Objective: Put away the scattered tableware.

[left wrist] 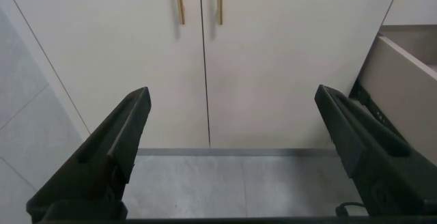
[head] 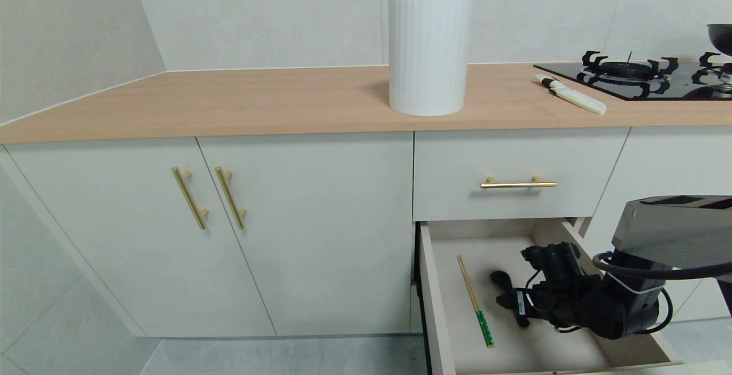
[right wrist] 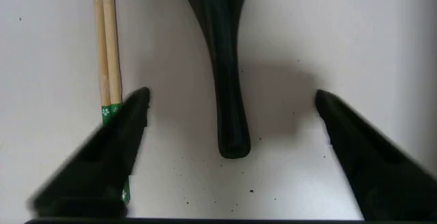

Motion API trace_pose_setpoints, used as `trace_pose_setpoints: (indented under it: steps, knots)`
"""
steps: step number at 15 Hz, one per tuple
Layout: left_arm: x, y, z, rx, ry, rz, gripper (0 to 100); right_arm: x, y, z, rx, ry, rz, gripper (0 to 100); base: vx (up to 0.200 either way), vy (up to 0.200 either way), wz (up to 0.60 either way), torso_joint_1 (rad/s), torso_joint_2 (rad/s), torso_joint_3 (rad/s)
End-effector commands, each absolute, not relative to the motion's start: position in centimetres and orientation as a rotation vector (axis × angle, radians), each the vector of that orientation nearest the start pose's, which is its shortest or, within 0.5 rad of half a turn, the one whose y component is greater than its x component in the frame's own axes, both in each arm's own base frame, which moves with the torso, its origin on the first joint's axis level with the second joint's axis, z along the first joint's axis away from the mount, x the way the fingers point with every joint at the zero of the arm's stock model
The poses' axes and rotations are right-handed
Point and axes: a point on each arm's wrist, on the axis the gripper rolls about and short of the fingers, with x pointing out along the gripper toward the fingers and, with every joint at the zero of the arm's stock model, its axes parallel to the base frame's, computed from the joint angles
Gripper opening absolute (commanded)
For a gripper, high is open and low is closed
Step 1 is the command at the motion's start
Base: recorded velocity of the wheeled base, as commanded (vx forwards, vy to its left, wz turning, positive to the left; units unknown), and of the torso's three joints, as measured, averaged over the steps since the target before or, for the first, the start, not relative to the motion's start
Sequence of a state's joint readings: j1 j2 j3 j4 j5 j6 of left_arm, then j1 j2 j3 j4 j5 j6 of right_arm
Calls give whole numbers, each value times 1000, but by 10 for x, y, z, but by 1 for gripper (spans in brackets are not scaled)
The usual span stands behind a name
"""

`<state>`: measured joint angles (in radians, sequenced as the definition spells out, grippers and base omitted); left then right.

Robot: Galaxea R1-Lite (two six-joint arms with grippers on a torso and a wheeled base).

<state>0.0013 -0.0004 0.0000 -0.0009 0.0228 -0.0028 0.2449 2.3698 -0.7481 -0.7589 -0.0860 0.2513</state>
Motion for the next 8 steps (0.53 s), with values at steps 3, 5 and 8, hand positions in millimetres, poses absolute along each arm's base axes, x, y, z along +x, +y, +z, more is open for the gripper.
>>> trace_pose_setpoints:
  steps: [3, 5, 8]
  knots:
    - [-23, 0, 76, -3, -2, 25, 100, 337, 82, -43, 99, 855, 38, 100, 0, 0, 0, 0, 0, 0]
    - [-23, 0, 75, -3, 0, 25, 100, 332, 79, -26, 114, 828, 25, 100, 0, 0, 0, 0, 0, 0]
    - [-23, 0, 76, -3, -2, 25, 100, 308, 80, 27, 120, 733, 49, 100, 0, 0, 0, 0, 0, 0]
